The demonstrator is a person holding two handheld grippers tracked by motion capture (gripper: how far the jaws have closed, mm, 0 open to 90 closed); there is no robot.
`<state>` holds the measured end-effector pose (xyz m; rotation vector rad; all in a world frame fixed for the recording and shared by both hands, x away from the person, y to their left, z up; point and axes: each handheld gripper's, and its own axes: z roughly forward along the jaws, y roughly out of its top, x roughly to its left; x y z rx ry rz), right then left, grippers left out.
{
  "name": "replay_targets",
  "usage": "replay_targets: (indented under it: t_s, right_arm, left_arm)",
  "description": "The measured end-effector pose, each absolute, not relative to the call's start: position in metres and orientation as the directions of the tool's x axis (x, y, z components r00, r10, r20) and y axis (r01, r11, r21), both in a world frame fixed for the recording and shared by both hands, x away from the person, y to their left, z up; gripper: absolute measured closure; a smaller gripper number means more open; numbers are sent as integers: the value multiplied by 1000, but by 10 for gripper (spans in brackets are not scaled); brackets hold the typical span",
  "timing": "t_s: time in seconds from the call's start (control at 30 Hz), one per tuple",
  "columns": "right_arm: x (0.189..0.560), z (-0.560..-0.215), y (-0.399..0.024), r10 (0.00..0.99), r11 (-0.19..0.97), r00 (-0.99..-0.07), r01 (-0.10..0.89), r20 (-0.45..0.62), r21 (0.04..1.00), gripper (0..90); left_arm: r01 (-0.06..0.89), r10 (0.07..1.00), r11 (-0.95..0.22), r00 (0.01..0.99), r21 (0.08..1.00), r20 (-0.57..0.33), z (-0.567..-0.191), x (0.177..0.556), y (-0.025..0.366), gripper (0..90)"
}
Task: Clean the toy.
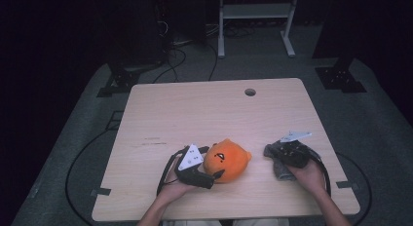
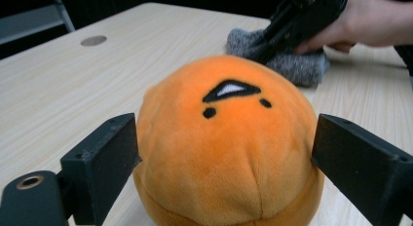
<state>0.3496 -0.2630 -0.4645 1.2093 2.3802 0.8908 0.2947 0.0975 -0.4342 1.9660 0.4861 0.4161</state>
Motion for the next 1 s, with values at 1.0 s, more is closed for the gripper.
replay_targets:
  t_s: [1.0]
  right_arm:
    - [318,-437,-202,603,390,-792,401,100,829,807]
  left_arm:
    - [300,524,-350,848,887,-80,-438,314,112,146]
